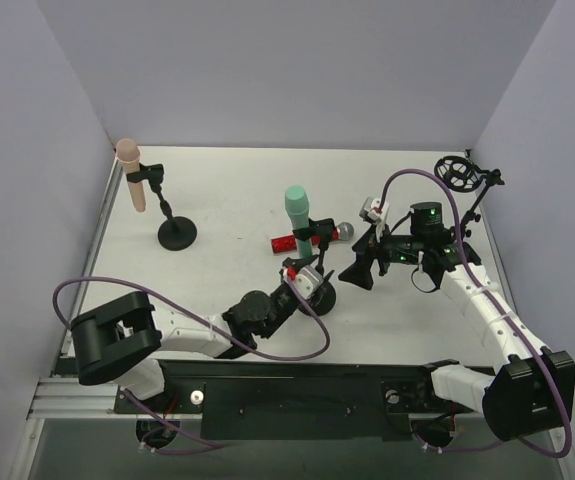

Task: Attach the microphones to the stand

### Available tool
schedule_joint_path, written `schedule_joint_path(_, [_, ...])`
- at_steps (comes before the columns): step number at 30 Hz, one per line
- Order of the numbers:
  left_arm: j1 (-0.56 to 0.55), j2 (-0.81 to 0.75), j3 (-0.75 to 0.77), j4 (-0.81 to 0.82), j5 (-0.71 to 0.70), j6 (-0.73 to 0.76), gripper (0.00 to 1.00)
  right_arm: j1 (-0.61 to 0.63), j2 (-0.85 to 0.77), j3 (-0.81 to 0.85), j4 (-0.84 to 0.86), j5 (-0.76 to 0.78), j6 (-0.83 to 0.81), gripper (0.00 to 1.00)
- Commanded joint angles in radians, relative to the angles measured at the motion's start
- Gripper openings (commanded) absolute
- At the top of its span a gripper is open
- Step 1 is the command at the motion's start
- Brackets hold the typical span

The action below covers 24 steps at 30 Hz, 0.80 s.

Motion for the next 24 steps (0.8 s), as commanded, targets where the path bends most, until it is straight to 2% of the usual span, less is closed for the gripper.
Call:
schedule_joint_path(1, [0.0,0.05,0.084,0.082,-0.132,0.024,0.56,-0.003,-0.031,0.03,-0.007,-0.049,-0.028,0.96])
schedule_joint_path(17, [-0.016,0.125,0.133,0.127,-0.278,0.024,0.51,-0.003,-0.03,0.031,-0.017,-0.061,-0.039,0.96])
schedule_joint_path(18, [-0.016,0.132,0.141,0.133,-0.279,0.026,0.48,-0.003,-0.028,0.031,-0.017,-0.064,-0.039,0.96])
schedule_joint_path(19, [-0.016,0.136,0.147,0.131,-0.278,0.024,0.42,-0.003,-0.028,0.03,-0.019,-0.063,-0.04,0.96])
schedule_joint_path(22, [-0.017,0.149,0.169,0.127,-0.278,0.03,0.34,-0.003,-0.028,0.03,-0.022,-0.064,-0.043,0.96])
schedule_joint_path(24, [-0.017,0.149,0.172,0.125,-0.278,0.035,0.24,-0.003,-0.028,0.031,-0.025,-0.068,-0.045,0.96])
